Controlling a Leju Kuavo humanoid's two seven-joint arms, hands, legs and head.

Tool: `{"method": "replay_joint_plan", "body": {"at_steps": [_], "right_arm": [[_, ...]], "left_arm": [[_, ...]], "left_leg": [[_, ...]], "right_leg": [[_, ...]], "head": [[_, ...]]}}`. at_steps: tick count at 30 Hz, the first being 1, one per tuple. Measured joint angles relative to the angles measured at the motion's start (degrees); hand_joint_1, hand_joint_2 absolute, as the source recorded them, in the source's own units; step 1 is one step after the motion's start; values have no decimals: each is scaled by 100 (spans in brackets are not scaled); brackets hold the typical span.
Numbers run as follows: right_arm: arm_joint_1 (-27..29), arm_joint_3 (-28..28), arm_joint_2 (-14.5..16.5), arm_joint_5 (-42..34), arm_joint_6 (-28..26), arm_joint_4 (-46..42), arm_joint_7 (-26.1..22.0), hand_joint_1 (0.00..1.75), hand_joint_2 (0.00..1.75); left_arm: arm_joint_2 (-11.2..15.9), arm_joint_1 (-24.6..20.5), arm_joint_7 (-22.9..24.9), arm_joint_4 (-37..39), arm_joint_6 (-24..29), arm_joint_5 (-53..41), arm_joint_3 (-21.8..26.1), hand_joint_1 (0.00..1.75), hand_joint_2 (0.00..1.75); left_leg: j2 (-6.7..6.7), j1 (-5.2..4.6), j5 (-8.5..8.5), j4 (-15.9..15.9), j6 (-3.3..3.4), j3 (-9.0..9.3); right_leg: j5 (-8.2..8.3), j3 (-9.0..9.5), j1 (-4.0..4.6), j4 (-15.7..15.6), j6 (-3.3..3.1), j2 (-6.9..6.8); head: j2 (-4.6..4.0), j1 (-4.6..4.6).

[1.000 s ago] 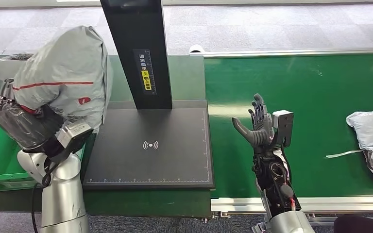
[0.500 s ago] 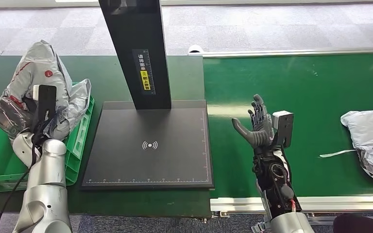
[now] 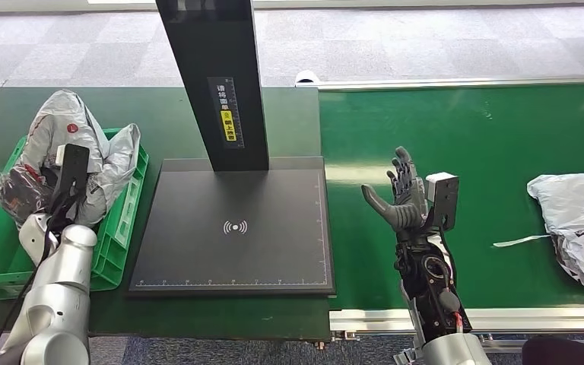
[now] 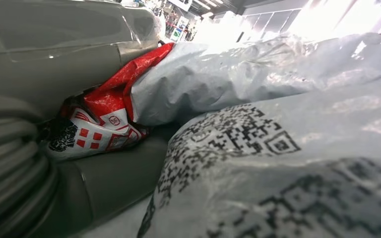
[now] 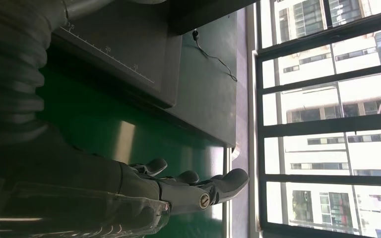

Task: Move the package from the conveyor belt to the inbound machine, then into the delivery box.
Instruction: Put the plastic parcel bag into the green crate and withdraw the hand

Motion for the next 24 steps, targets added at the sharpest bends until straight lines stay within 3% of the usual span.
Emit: {"method": "replay_joint_plan", "body": {"at_steps": [15, 19, 22, 24], "right_arm": [[2, 0, 2, 10, 9, 0, 8, 0, 175], [5, 0, 19, 51, 21, -28, 52, 0, 175], [11, 0, 30, 92, 22, -77, 87, 0, 175], [18, 0, 36, 107, 22, -103, 99, 0, 175]], "left_arm": [[53, -72, 82, 168, -49, -4, -3, 171, 175], [134, -120, 140, 297, -37, 162, -5, 0, 175], [154, -122, -180, 298, 102, 395, 8, 0, 175], [93, -63, -675, 113, 121, 501, 89, 0, 175]], "left_leg": [[0, 0, 0, 0, 0, 2], [0, 0, 0, -1, 0, 3], [0, 0, 0, -1, 0, 4], [1, 0, 0, 0, 0, 4]], "right_leg": [[0, 2, 0, 0, 0, 0], [0, 2, 0, 0, 0, 1], [0, 2, 1, 0, 0, 0], [0, 1, 1, 0, 0, 1]], "head": [[0, 1], [-1, -1], [0, -1], [0, -1]]}}
